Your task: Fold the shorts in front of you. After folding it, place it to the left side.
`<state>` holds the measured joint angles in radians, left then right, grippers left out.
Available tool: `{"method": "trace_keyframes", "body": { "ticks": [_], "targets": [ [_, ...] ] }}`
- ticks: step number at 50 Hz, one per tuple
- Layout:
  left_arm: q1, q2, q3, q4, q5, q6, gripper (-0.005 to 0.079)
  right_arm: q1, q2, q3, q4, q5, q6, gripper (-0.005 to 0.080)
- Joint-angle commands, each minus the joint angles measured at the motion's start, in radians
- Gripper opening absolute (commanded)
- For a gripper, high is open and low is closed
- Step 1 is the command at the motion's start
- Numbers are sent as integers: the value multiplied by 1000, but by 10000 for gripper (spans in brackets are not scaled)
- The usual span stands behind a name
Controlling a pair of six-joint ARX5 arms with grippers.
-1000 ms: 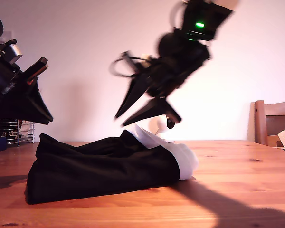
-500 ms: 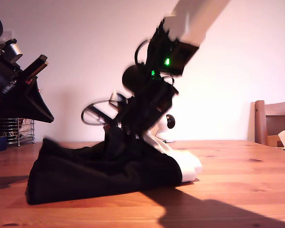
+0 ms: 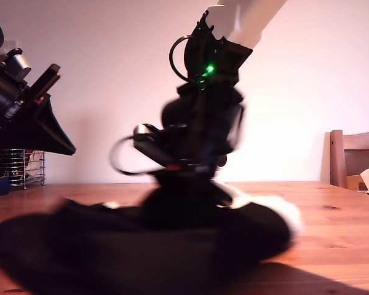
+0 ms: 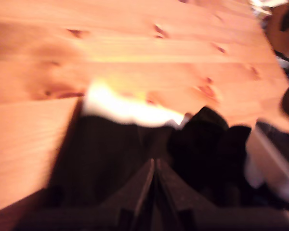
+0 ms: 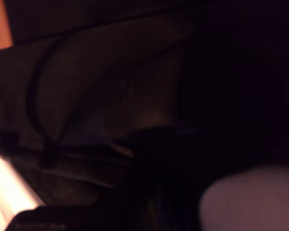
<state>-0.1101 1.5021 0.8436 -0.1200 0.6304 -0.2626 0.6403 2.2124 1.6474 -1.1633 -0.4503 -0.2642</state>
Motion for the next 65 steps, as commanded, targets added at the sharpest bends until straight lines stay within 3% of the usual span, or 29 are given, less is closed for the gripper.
{"method": "trace_keyframes", "body": {
  "ticks": [1,9,18,33,44,48,59,62,65],
  "targets": [
    [3,9,8,-5,18,-4,-20,-29,16,-29,-59,82,-87,-10],
    [2,9,8,-43,66,-3,-20,-82,14,-29,-79,270,-262,-11],
    [2,9,8,-64,116,-3,-20,-120,13,-15,16,436,-426,-10],
    [2,9,8,-67,148,0,-20,-112,-5,127,76,443,-541,-11],
    [2,9,8,-66,150,6,-20,-106,-72,227,-1,386,-530,-11],
    [2,9,8,-66,147,41,-20,-118,-105,238,-7,357,-428,-11],
    [-51,13,8,-63,54,142,-20,-166,-156,250,-33,329,246,-7],
    [-77,21,8,-61,24,166,-20,-179,-156,250,-37,306,373,37],
    [-107,28,8,-61,14,167,-20,-191,-156,250,-37,274,425,154]
  ]
}}
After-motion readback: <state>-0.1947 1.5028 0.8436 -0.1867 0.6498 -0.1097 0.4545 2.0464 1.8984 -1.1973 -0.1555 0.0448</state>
